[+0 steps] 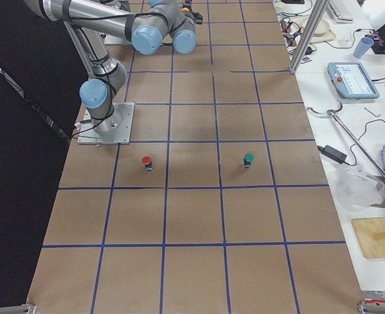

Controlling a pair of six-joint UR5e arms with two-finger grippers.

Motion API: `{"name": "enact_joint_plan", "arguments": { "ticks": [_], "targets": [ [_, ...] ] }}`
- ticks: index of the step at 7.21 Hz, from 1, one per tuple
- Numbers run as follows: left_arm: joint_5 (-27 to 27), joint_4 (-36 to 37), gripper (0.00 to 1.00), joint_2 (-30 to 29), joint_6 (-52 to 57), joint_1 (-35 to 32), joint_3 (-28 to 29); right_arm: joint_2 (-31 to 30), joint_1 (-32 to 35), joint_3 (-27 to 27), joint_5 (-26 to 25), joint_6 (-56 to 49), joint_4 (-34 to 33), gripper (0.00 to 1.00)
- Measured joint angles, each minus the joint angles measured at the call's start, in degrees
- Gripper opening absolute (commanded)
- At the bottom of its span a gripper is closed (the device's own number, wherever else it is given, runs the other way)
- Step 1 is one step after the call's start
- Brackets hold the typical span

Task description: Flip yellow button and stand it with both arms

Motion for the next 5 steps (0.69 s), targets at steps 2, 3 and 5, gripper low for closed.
{"name": "enact_joint_plan", "arguments": {
  "ticks": [2,3,5],
  "targets": [
    [0.34,2.25,0.99,-0.23,-1.87,0.01,0.05,-0.02,-0.07,-0.15,0.00,0.08,0.03,0.05],
    [0.40,3.48,0.99,-0.35,-3.39,0.00,0.12,0.01,-0.08,-0.29,-0.02,0.14,0.02,0.05],
    [1.34,4.27,0.99,-0.40,-5.86,1.12,0.58,0.28,-0.34,-0.62,-2.10,0.28,-1.88,0.05]
  ]
}}
